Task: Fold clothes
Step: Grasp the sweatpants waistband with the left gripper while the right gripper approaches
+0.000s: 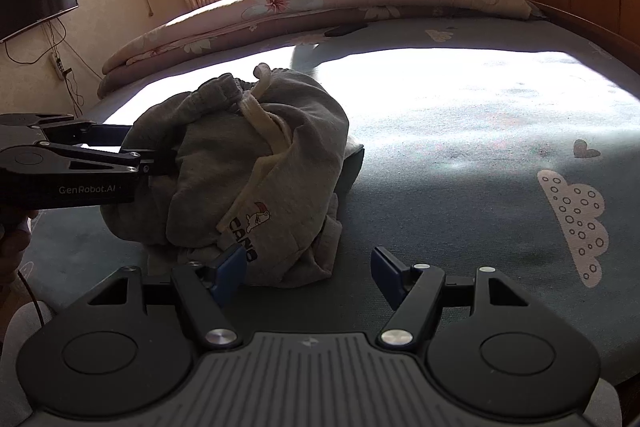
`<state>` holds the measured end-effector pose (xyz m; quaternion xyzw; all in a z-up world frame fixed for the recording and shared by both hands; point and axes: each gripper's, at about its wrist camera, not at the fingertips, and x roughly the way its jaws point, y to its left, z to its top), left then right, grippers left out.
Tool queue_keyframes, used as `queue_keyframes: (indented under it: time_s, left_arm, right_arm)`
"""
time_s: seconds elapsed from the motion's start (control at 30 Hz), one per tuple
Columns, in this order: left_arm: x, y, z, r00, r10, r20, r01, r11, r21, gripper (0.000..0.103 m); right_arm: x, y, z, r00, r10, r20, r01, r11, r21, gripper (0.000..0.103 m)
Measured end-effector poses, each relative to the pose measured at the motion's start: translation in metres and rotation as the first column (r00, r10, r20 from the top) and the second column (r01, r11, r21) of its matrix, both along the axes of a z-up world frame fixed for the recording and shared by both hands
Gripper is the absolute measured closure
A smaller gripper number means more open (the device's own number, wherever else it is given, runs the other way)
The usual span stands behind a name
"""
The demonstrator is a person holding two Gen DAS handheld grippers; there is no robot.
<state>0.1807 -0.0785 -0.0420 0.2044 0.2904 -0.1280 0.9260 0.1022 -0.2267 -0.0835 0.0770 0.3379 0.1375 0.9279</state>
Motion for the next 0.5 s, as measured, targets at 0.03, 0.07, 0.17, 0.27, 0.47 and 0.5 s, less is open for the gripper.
queue_keyframes:
  time_s: [0.03,0.07,0.17,0.27,0.47,0.5]
  left_arm:
    - [0.001,0.001,0.001,1.0,0.002,-0.013,-0.002,1.0,-0.016,0.068]
    - [0.002,0.002,0.001,1.0,0.003,-0.027,-0.004,1.0,-0.031,0.074]
    - [-0.003,0.006,0.005,0.999,-0.001,-0.034,-0.001,0.998,-0.055,0.087]
    - [-0.015,0.015,0.015,0.999,-0.026,-0.022,0.024,0.995,-0.092,0.092]
    - [-0.018,0.043,0.028,0.997,0.075,0.028,-0.072,0.992,-0.101,0.1]
    - [-0.017,0.049,0.029,0.995,0.091,0.031,-0.088,0.991,-0.104,0.1]
  right_arm:
    - [0.0,0.0,0.0,1.0,0.0,0.003,0.0,1.0,0.003,0.03]
    - [0.001,0.0,0.0,1.0,-0.001,0.006,0.001,1.0,0.005,0.03]
    - [0.0,-0.001,0.001,1.0,0.005,0.011,-0.005,1.0,0.008,0.03]
    - [0.0,-0.001,0.001,1.0,0.008,0.02,-0.008,1.0,0.006,0.03]
    - [0.003,0.006,0.002,1.0,0.009,0.014,-0.009,1.0,0.002,0.03]
    - [0.002,0.007,0.003,1.0,0.012,0.016,-0.012,1.0,0.001,0.03]
